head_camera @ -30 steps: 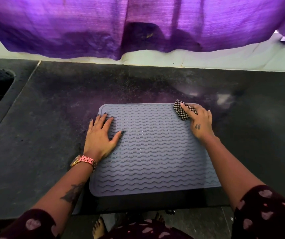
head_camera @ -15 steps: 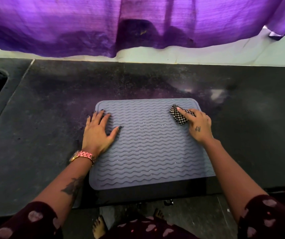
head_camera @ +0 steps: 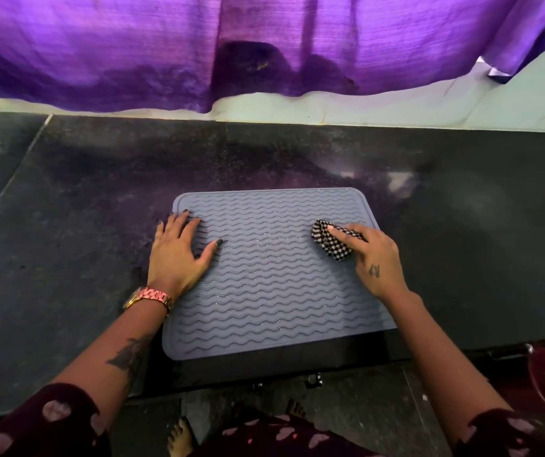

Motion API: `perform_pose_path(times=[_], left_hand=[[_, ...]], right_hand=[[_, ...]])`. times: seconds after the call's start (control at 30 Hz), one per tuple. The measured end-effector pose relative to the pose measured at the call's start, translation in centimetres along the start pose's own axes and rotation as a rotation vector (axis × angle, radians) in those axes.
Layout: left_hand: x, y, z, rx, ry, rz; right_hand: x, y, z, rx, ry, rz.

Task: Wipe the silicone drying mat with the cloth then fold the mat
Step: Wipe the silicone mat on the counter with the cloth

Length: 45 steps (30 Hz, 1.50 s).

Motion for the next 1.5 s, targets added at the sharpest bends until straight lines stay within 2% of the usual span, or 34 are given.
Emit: perform_pose_path(times=[0.13,0.3,0.43,0.53,0.63,0.87,1.03,1.23,1.5], left_hand=[[0.1,0.0,-0.1,0.005,0.0,-0.007],[0.1,0.1,0.0,-0.001,0.004,-0.01],[0.2,0.3,0.1,-0.036,0.015,-0.02],[0.1,0.4,0.1,-0.039,0.015,-0.03],[0.1,0.6,0.2,-0.048,0.021,-0.04],[0.6,0.9,0.5,-0.076,0.091,-0.023],[1.1,0.6,1.2,-0.108,0.129,0.001],[4.3,1.4,2.9,-0.151,0.117,0.103],[5.1,2.1,2.4,-0.12,0.038,0.126]], right_hand=[[0.5,3.6,-0.3,-0.023,0.067,-0.036],[0.2,1.8,0.5,0.059,-0.008,-0.035],[0.3,4.6,1.6,-0.022,0.019,-0.027],[1.0,7.0,1.3,-0.016,0.058,-0.05],[1.0,5.8,1.9,0.006,0.013,-0.062],[2.4,9.4,2.8,-0.064,0.039,-0.067],[2.2,8.3,3.7,-0.099,-0.018,-0.095],[2.9,11.9,2.9,-0.134,0.094,-0.103],[4.7,11.0,3.2,-0.258,0.062,-0.101]])
Point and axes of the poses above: each hand's wrist, its own y-axis away from the middle knuckle, its own z-axis out of the back of the hand, x = y × z, the point moved 4 cm from there along -y, towards the middle knuckle, and after that the axes turned 10 degrees about -x, right-handed, at the moved point
